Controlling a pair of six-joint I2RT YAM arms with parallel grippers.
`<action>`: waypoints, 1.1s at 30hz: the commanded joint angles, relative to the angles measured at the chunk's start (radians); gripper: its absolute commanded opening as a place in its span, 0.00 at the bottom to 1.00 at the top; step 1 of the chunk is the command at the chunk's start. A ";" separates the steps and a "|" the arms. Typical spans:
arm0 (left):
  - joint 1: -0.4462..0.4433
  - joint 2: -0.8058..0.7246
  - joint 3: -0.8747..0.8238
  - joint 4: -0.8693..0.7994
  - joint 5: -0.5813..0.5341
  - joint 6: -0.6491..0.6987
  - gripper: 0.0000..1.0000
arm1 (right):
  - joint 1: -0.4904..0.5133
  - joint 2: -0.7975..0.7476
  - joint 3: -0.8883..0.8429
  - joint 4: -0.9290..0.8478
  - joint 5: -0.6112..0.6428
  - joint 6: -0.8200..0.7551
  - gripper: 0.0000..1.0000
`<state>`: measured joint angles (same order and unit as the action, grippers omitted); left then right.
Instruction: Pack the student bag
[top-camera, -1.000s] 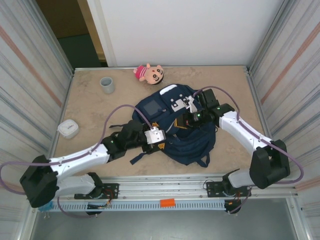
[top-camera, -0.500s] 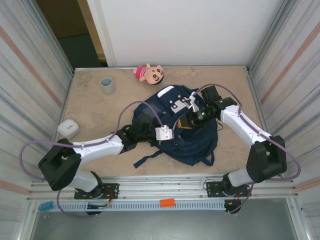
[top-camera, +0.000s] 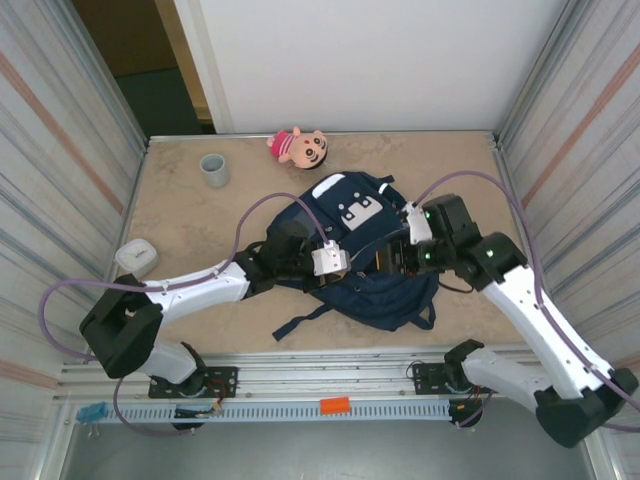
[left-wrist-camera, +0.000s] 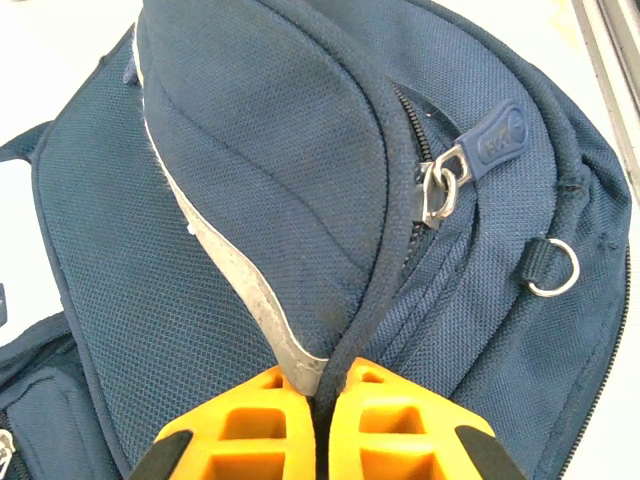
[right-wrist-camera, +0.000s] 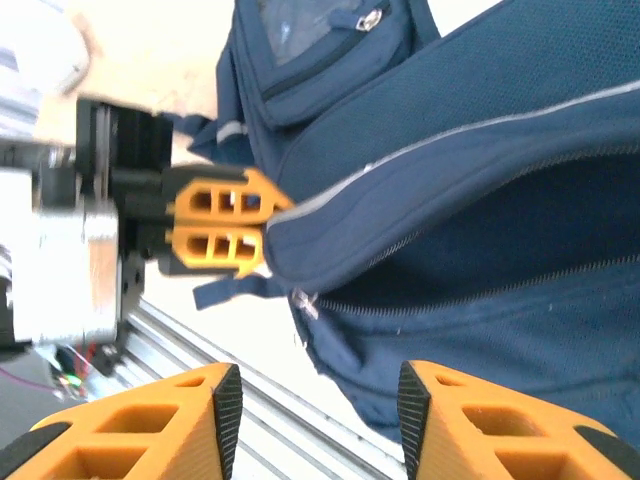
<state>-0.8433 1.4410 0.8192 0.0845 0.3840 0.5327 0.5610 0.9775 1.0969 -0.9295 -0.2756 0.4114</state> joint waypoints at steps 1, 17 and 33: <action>0.006 -0.019 0.034 -0.043 0.070 -0.064 0.00 | 0.110 -0.007 -0.055 -0.036 0.164 0.108 0.45; 0.013 -0.043 0.023 -0.033 0.104 -0.066 0.00 | 0.224 0.181 -0.075 0.125 0.199 0.057 0.48; 0.039 -0.055 0.018 -0.078 0.057 -0.043 0.00 | 0.163 0.224 -0.014 -0.055 0.304 -0.017 0.00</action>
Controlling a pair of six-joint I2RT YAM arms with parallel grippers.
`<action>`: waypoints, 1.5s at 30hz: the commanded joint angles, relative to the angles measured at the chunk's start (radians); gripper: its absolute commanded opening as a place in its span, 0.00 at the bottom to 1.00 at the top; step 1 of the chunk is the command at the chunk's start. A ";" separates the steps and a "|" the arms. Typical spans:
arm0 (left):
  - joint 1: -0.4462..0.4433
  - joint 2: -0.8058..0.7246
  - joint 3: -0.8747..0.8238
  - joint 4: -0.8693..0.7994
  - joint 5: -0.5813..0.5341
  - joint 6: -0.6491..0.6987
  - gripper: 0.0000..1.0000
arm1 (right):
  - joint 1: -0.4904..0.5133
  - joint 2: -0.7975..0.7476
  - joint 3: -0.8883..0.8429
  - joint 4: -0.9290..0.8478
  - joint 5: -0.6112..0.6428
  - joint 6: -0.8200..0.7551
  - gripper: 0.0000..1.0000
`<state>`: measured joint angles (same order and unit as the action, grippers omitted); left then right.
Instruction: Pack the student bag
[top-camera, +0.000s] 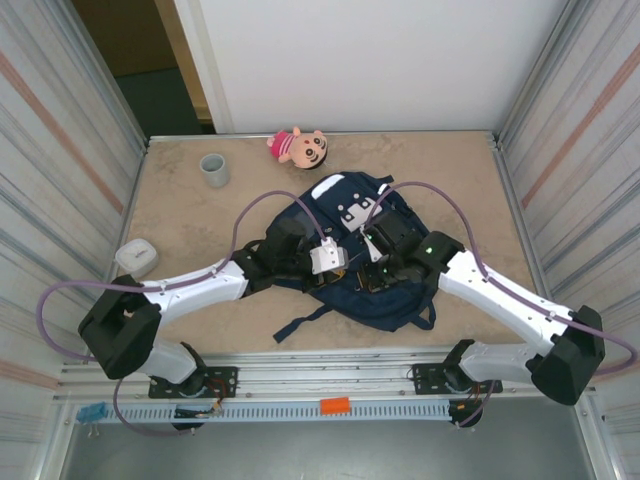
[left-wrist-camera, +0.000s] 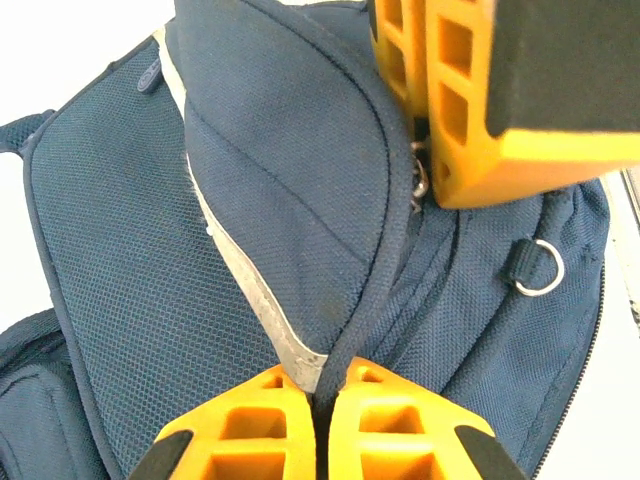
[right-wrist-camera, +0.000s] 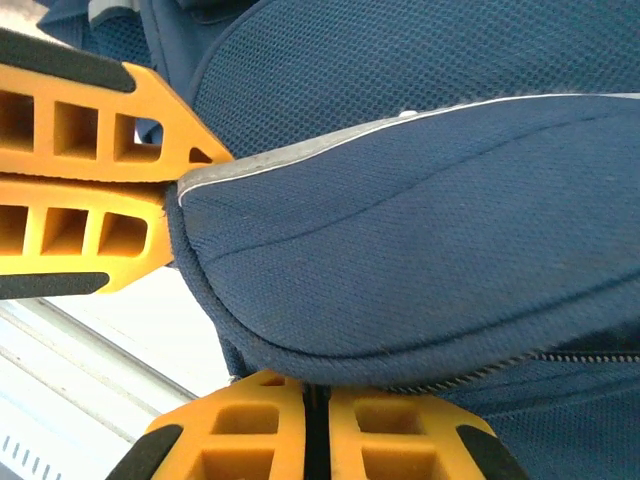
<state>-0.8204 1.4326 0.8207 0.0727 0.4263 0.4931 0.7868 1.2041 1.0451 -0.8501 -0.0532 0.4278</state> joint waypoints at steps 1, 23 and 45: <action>0.018 -0.051 0.019 -0.083 0.004 0.005 0.00 | -0.086 -0.008 0.044 -0.152 0.077 -0.044 0.00; 0.063 -0.329 -0.059 -0.321 -0.407 -1.006 0.62 | -0.207 -0.085 -0.020 -0.024 -0.149 -0.027 0.00; 0.118 -0.019 -0.105 -0.038 -0.417 -1.351 0.39 | -0.033 -0.065 -0.072 0.107 -0.113 0.070 0.00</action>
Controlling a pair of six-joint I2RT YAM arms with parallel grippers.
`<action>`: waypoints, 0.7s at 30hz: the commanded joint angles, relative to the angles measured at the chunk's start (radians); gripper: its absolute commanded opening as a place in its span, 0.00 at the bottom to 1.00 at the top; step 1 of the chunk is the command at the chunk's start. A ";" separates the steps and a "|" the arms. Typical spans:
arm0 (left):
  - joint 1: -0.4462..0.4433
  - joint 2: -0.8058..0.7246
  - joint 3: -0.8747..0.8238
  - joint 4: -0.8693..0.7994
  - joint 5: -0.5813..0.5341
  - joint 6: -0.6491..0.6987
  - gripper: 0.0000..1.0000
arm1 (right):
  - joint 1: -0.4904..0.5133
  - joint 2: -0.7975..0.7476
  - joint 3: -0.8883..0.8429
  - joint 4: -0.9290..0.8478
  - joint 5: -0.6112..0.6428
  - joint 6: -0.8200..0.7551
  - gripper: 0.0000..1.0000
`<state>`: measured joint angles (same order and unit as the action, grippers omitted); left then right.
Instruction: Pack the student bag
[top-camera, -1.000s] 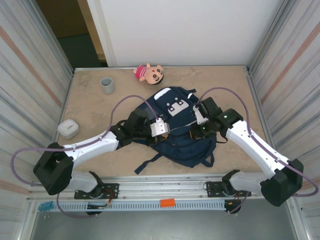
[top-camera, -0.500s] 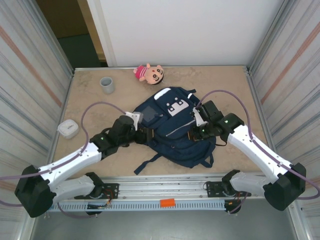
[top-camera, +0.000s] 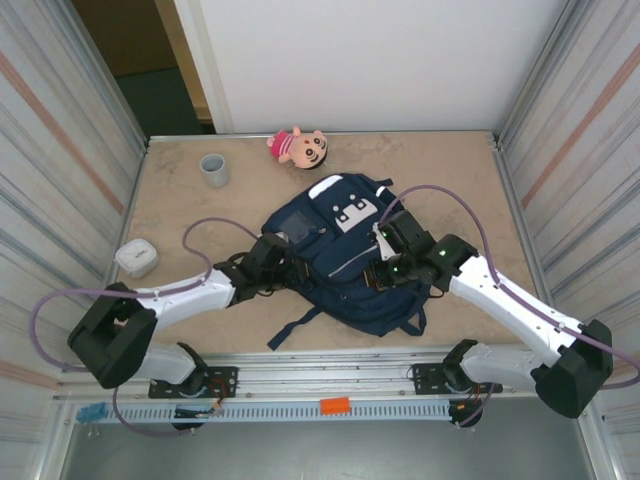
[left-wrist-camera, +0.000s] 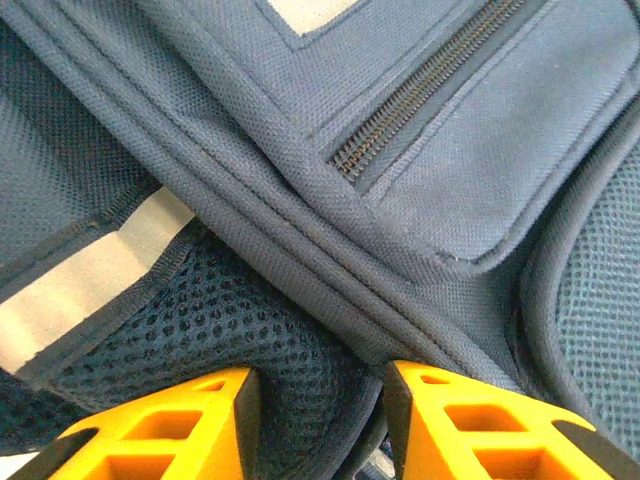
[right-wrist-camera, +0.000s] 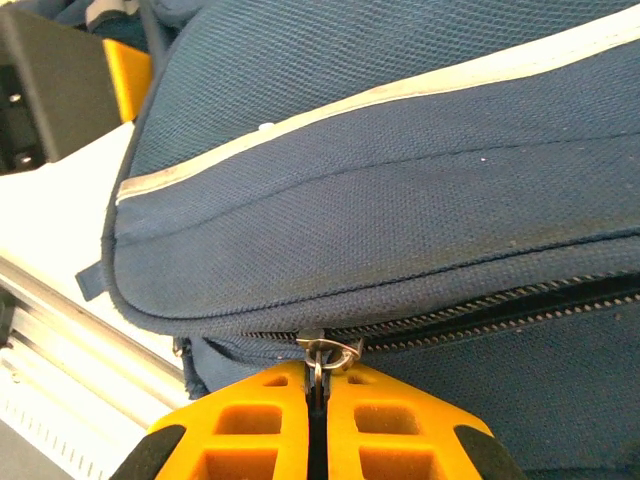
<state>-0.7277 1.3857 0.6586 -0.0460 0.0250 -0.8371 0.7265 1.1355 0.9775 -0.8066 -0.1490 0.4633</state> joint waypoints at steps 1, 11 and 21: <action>0.037 0.040 0.069 0.090 -0.008 -0.017 0.39 | 0.041 0.009 -0.007 0.075 -0.019 0.042 0.00; 0.135 0.167 0.198 0.140 0.064 0.021 0.40 | 0.142 0.087 0.002 0.230 0.018 0.135 0.00; 0.193 0.114 0.311 -0.030 0.145 -0.094 0.50 | 0.176 0.170 0.052 0.299 0.048 0.147 0.00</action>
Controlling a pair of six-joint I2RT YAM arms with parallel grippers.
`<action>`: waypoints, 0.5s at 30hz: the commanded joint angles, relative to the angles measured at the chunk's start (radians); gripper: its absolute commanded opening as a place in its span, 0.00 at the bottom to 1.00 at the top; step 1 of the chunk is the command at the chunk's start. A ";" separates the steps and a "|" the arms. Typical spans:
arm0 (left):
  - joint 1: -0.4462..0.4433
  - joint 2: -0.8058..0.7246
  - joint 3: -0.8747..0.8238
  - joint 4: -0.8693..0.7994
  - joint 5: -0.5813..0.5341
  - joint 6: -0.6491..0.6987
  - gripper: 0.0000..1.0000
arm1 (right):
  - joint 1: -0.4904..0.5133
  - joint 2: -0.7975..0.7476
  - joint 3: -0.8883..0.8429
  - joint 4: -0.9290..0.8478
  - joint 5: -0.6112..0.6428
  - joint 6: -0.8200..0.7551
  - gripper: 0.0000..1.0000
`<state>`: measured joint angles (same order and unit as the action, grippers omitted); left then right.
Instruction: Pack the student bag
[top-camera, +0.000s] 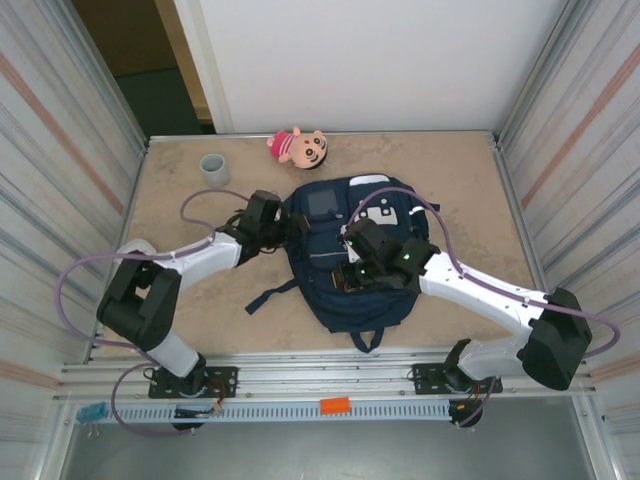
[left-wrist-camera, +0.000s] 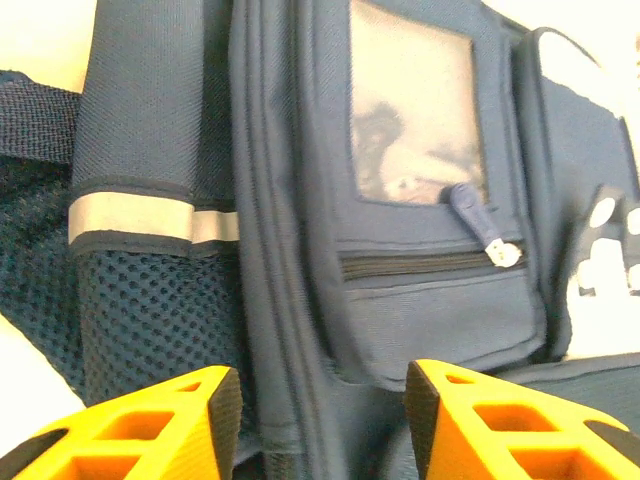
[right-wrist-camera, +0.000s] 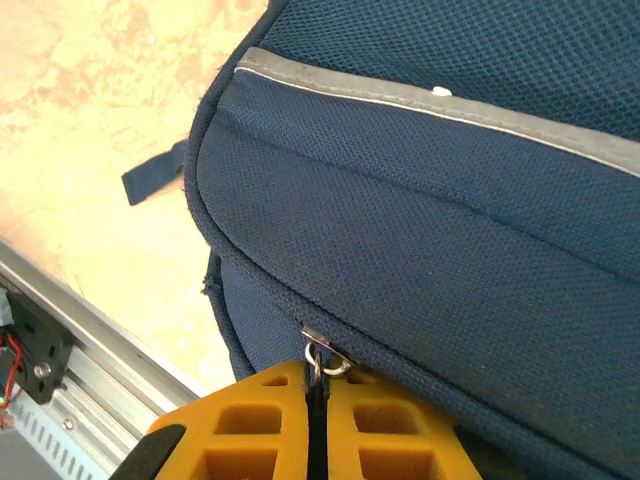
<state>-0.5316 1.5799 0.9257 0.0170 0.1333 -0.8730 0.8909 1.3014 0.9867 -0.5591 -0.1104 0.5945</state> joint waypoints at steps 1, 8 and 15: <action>-0.009 -0.114 0.041 -0.130 0.039 -0.079 0.51 | 0.012 0.005 0.040 0.054 0.013 0.016 0.00; -0.148 -0.370 -0.041 -0.299 -0.025 -0.397 0.54 | 0.011 0.006 0.028 0.050 0.020 0.002 0.00; -0.288 -0.449 -0.124 -0.252 -0.065 -0.720 0.50 | 0.011 -0.002 0.021 0.055 0.018 -0.004 0.00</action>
<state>-0.7891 1.1439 0.8326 -0.2043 0.1093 -1.3952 0.8921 1.3041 0.9874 -0.5491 -0.0978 0.5949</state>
